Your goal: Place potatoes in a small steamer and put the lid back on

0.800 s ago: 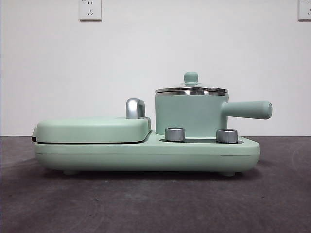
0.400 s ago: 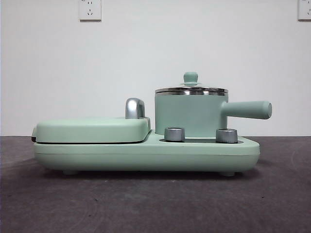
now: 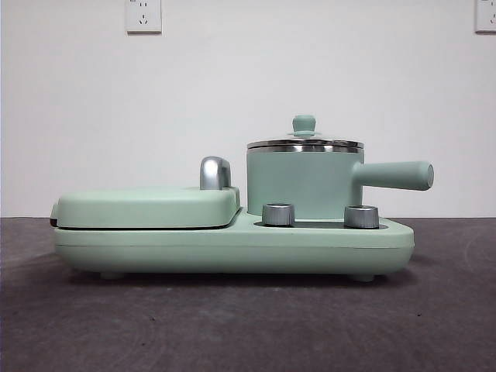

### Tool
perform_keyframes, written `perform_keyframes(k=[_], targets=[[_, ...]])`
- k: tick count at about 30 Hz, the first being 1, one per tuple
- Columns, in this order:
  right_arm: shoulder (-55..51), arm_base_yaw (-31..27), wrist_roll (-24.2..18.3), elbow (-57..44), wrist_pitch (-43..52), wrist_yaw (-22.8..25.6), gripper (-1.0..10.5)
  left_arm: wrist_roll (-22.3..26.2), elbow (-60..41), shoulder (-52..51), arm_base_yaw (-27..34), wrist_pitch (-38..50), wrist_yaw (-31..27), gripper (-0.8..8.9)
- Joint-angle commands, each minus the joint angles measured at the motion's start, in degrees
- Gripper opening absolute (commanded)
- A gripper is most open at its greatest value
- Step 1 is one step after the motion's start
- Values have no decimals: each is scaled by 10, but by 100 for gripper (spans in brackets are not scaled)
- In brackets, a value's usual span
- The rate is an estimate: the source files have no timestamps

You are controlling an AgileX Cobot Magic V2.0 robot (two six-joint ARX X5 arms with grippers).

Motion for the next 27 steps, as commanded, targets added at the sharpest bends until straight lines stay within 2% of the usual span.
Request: perform_keyframes(k=[1, 4, 7, 11, 13, 17, 21, 27], targets=[[2, 6, -4, 3, 6, 0, 19, 0, 2, -4, 11, 5, -1, 6], [2, 6, -4, 3, 6, 0, 20, 0, -15, -15, 63, 14, -1, 6], [2, 6, -4, 3, 6, 0, 19, 5, -70, -36, 142, 71, -1, 6], [2, 6, -4, 3, 6, 0, 19, 117, -178, -85, 250, 191, -2, 6], [2, 6, -4, 3, 6, 0, 20, 146, -227, -109, 286, 240, -2, 6], [2, 6, -4, 3, 6, 0, 20, 149, -328, -158, 339, 330, -2, 6], [2, 6, -4, 3, 6, 0, 20, 151, -407, -203, 365, 396, -2, 6], [2, 6, -4, 3, 6, 0, 19, 148, -473, -236, 406, 411, -2, 6]])
